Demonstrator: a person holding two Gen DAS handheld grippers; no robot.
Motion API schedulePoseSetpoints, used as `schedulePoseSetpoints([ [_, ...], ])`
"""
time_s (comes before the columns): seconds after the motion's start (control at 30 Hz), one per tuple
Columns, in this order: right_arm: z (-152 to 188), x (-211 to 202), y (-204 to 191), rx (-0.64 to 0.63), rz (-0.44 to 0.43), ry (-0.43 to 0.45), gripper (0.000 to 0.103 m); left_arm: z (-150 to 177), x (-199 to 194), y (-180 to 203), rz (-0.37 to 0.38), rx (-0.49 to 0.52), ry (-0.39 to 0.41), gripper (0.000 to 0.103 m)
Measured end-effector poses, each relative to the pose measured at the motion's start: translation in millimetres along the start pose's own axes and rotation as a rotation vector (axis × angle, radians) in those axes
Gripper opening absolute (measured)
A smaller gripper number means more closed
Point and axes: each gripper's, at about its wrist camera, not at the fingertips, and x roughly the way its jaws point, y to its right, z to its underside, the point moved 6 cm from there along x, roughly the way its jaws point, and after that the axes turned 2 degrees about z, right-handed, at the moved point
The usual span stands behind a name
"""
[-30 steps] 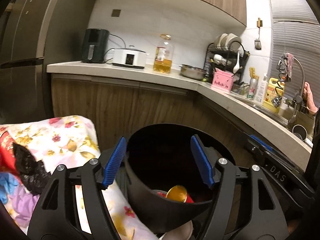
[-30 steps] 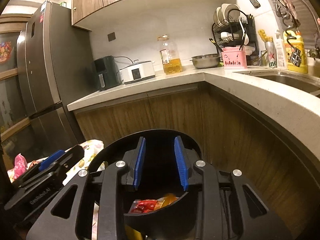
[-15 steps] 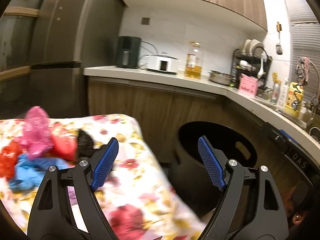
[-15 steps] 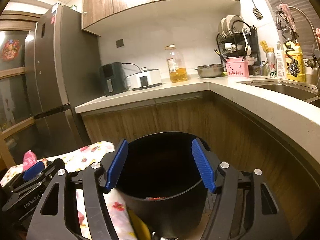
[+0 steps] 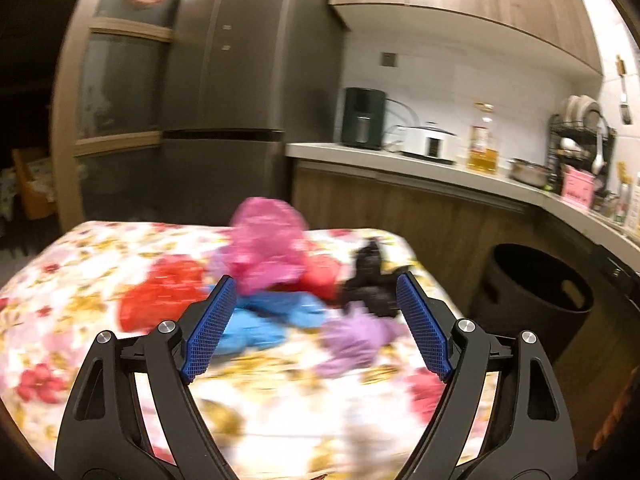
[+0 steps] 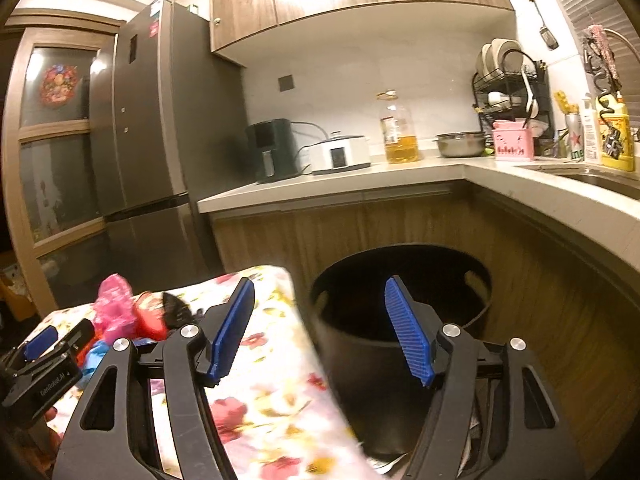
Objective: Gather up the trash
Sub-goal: 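Move both open tools back over the remaining trash on the table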
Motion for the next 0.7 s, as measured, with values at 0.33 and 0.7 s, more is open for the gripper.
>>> schedulePoseSetpoints([
  [0.33, 24, 3, -59, -0.044, -0.081, -0.042, 0.067, 13, -1, -76, -0.104, -0.032, -0.011, 0.08],
  [0.7, 38, 17, -102, -0.088, -0.129, -0.07, 0.067, 20, 30, -100, -0.111, -0.045, -0.08, 0.08],
])
